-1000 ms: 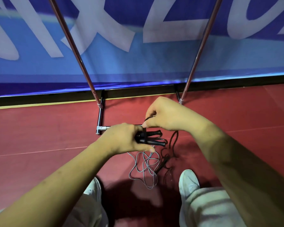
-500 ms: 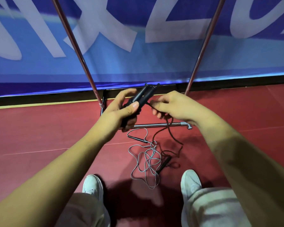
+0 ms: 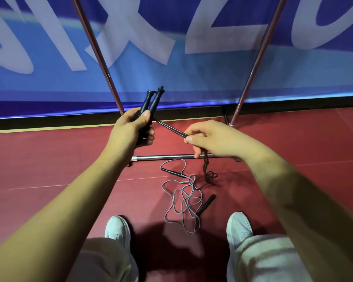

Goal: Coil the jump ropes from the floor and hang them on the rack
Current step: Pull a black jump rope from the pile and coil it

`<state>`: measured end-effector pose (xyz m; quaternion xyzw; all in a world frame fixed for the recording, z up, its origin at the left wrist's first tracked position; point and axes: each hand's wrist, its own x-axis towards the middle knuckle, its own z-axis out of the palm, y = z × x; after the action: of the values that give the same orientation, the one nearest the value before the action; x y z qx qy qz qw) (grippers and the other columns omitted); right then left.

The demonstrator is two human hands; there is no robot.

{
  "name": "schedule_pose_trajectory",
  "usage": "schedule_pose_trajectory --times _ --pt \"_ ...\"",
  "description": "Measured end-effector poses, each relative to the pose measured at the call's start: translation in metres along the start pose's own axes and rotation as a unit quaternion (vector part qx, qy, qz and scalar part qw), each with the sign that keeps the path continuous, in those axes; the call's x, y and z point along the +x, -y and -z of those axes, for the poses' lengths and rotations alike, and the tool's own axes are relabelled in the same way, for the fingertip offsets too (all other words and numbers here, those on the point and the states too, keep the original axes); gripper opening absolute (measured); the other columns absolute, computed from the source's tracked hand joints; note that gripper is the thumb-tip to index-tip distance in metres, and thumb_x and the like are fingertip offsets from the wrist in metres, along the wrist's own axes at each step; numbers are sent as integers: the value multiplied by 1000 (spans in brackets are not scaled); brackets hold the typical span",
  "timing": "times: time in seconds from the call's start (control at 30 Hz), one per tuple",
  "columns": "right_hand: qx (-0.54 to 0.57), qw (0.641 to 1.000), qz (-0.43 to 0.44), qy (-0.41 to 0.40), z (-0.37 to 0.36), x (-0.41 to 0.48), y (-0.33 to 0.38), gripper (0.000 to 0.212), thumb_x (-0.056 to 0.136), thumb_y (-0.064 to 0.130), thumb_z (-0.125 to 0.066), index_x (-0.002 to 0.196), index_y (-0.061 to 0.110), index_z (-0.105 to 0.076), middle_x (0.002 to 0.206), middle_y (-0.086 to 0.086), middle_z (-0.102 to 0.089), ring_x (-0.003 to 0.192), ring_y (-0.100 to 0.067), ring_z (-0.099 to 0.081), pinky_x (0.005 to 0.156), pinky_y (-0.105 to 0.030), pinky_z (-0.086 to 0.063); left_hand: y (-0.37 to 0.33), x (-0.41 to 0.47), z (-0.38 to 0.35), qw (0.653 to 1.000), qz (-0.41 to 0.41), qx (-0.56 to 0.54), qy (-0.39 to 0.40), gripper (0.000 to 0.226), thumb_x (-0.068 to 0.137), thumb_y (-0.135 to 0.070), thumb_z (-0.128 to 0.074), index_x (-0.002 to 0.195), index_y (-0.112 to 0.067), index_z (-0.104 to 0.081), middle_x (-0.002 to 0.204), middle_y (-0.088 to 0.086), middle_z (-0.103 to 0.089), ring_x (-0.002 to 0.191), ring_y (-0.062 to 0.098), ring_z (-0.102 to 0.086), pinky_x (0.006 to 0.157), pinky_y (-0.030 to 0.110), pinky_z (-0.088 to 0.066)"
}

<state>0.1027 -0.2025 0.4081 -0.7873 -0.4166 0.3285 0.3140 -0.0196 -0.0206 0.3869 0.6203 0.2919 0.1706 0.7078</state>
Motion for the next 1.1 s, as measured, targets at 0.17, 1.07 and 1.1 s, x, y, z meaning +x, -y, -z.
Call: schedule_pose_trajectory --times 0.17,1.07,1.1 --pt "20 1000 -2 -24 -2 0 5 13 94 22 -63 92 11 -70 47 12 -47 43 -8 -41 50 -22 -38 9 5 1 988 -26 150 -32 21 93 -18 -67 110 -12 -55 82 3 -70 69 18 -65 65 33 -53" --pt "87 995 -47 -32 9 2 -17 38 88 -8 -51 71 19 -71 51 4 -55 48 -17 -42 48 -23 -31 12 -25 -20 944 -34 110 310 40 77 -23 -74 108 0 -61 91 18 -67 73 34 -69 58 31 -56" --pt "89 994 -51 -23 8 2 -15 36 91 -4 -53 69 20 -69 50 6 -55 46 -15 -43 45 -21 -33 11 -25 -20 949 -28 84 304 39 75 -26 -74 104 -2 -61 87 18 -66 66 30 -67 55 30 -54"
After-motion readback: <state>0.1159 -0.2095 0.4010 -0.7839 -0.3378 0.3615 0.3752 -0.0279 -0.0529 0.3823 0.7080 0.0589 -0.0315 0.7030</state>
